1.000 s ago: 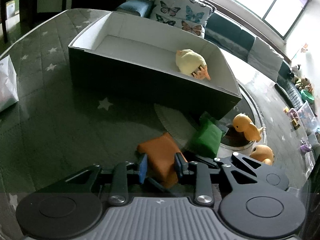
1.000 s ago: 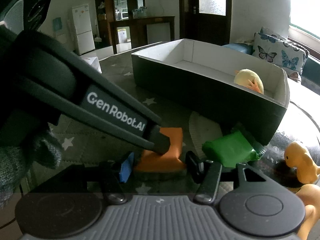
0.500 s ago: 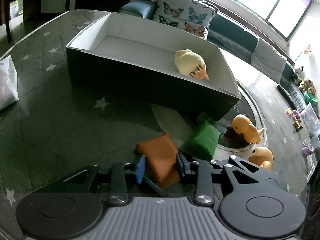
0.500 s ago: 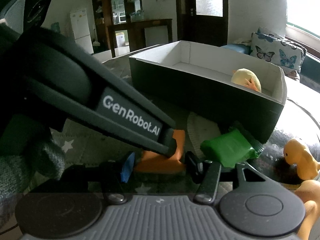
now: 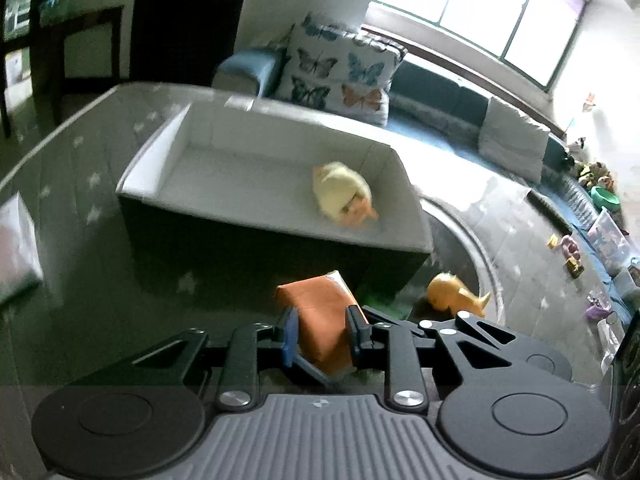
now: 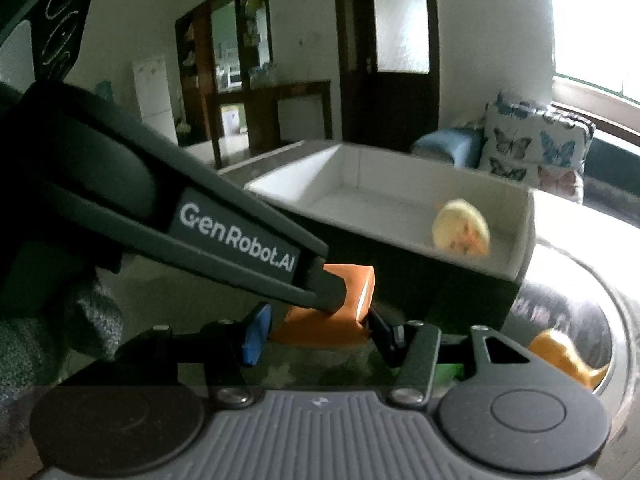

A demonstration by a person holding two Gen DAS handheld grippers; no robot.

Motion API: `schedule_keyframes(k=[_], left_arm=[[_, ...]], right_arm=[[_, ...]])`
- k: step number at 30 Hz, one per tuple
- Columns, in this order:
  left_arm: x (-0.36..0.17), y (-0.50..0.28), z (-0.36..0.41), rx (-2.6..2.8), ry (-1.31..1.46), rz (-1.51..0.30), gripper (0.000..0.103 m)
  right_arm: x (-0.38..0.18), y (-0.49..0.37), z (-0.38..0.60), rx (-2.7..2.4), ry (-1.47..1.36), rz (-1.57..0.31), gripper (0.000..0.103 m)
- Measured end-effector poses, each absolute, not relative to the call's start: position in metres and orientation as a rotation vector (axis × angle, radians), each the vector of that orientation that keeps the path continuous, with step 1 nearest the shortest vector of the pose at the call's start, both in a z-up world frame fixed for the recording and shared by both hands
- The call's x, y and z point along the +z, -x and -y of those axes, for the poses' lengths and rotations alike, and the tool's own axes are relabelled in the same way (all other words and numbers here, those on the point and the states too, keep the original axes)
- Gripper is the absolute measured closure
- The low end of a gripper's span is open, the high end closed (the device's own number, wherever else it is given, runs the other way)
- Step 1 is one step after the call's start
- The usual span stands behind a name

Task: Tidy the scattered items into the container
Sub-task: 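Lift the orange block with the left tool and carry it into the box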

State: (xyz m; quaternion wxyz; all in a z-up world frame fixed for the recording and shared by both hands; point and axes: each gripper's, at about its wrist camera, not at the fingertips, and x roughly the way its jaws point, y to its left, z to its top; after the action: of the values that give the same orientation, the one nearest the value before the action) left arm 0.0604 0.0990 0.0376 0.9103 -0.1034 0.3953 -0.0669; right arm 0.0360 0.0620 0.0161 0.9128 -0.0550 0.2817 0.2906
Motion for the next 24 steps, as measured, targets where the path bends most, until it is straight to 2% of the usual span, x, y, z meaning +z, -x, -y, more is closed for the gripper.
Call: schedule_keyframes(k=[14, 24], left_arm=[[0.061, -0.113, -0.084, -0.168, 0.131, -0.721, 0.076], [0.052, -0.159, -0.086, -0.192, 0.139, -0.747, 0.077]], right_arm=[[0.04, -0.084, -0.058, 0.52, 0.091, -0.491, 0.049], [0.035, -0.127, -0.066, 0.495, 0.087, -0.504, 0.049]])
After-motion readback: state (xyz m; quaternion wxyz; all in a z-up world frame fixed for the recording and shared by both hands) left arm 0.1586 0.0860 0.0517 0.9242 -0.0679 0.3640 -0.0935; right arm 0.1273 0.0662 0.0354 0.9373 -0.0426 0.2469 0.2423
